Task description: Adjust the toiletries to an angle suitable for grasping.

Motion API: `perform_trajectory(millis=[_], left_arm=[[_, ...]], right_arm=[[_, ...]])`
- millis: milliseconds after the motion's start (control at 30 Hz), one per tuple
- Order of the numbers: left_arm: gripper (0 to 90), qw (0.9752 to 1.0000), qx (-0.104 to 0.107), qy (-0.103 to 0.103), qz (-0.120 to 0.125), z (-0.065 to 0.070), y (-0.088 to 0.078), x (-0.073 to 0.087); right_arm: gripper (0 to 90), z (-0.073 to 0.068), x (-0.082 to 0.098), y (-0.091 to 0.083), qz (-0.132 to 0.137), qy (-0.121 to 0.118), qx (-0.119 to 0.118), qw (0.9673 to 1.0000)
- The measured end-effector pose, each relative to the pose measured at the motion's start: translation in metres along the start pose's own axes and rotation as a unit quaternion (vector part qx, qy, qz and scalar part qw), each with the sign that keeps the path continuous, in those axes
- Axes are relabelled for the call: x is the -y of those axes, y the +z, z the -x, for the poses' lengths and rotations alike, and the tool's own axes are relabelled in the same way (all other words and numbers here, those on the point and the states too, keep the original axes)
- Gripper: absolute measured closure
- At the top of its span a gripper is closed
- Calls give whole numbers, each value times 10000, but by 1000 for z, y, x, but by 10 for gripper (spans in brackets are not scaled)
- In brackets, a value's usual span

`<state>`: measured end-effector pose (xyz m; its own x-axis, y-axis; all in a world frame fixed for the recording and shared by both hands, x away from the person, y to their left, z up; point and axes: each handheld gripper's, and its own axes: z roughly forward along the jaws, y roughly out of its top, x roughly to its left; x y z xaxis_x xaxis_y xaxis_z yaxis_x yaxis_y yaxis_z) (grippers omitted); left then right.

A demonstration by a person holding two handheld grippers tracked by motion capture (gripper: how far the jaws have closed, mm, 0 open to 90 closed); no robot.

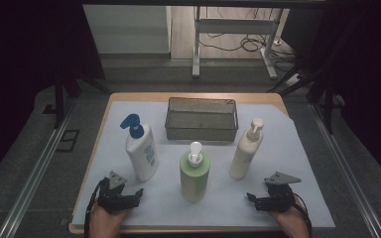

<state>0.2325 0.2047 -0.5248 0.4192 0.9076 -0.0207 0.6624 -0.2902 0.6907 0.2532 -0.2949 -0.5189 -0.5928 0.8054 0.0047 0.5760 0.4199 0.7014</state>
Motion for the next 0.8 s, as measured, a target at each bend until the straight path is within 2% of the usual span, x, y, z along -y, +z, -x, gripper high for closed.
perform_trajectory(millis=[800], left_arm=[[128,10000,29,-16,17,-1,0,0]], right_arm=[[114,0,-1,0,-25,8,-7,10000]])
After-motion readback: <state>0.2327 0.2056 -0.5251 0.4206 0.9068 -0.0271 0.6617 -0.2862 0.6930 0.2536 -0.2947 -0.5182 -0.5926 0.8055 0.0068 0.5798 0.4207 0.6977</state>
